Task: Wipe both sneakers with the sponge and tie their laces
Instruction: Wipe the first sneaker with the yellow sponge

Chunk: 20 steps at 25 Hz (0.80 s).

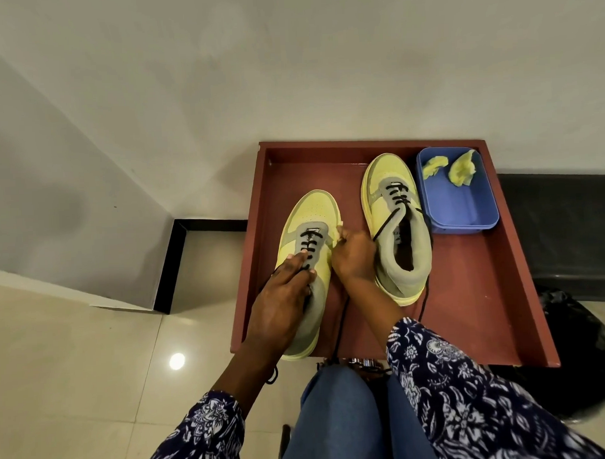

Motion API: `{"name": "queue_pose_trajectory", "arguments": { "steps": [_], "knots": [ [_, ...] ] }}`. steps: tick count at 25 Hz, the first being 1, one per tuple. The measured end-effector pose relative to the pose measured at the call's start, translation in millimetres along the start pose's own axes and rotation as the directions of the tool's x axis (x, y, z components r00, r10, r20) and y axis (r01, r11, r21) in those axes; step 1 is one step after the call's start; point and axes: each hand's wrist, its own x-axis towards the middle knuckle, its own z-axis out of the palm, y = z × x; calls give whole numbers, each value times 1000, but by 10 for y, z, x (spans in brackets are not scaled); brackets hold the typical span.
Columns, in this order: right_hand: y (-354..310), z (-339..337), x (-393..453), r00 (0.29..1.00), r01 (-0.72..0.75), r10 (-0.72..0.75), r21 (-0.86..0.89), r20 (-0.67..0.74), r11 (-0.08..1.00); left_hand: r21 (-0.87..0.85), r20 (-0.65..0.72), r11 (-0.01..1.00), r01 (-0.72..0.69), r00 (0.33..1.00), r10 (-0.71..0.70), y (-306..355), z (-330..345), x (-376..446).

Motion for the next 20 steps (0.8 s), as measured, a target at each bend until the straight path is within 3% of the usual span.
{"name": "queue_pose_trajectory", "arguments": {
  "steps": [9,20],
  "knots": [
    [-250,-60,374,996,-66,68,-34,64,997,36,-32,998,-50,998,51,15,-5,18],
    [5,61,-152,987,-160,156,119,37,980,-12,-36,1000,-25,999,25,0,10,7]
  ]
}}
